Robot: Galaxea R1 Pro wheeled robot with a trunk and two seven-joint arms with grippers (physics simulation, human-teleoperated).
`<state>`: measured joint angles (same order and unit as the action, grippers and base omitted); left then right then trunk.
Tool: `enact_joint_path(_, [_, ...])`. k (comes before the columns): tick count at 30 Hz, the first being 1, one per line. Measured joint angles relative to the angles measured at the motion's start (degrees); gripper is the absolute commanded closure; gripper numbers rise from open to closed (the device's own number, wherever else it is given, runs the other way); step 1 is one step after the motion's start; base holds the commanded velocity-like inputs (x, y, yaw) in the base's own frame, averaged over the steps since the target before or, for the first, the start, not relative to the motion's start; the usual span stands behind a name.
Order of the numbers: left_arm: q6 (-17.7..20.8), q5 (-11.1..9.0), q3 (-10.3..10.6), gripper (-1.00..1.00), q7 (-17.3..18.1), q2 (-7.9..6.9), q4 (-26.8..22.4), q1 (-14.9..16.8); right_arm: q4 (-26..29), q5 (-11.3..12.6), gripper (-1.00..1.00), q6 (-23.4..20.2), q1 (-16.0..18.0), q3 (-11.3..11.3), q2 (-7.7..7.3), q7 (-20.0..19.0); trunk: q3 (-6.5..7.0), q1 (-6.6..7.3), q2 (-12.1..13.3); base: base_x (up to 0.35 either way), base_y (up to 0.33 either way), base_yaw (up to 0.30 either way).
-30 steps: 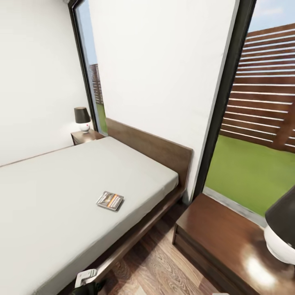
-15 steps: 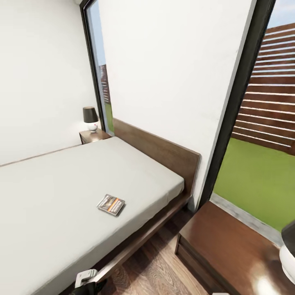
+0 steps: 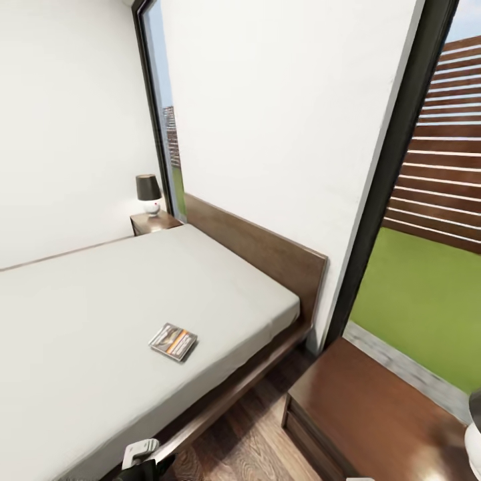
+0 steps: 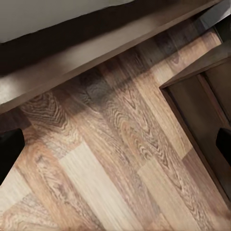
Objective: In the bedroom, move the book from the bed onto either nightstand, and place the two sandals side by side next to the bed.
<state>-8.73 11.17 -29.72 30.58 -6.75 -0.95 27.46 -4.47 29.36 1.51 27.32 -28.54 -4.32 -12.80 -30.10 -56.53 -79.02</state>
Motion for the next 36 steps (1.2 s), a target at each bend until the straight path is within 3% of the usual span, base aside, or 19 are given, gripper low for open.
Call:
enact_joint_path(28, [0.0, 0.0, 0.0, -1.0, -0.1, 0.06, 0.0, 0.0, 0.0, 0.0, -1.0, 0.0, 0.0, 0.0, 0.03, 0.0, -0.62, 0.0, 0.0, 0.064, 0.0, 0.275])
enact_joint_path(36, [0.0, 0.0, 0.1, -1.0, -0.1, 0.09, 0.0, 0.0, 0.0, 0.0, -1.0, 0.0, 0.0, 0.0, 0.02, 0.0, -0.71, 0.0, 0.0, 0.0, 0.0, 0.064])
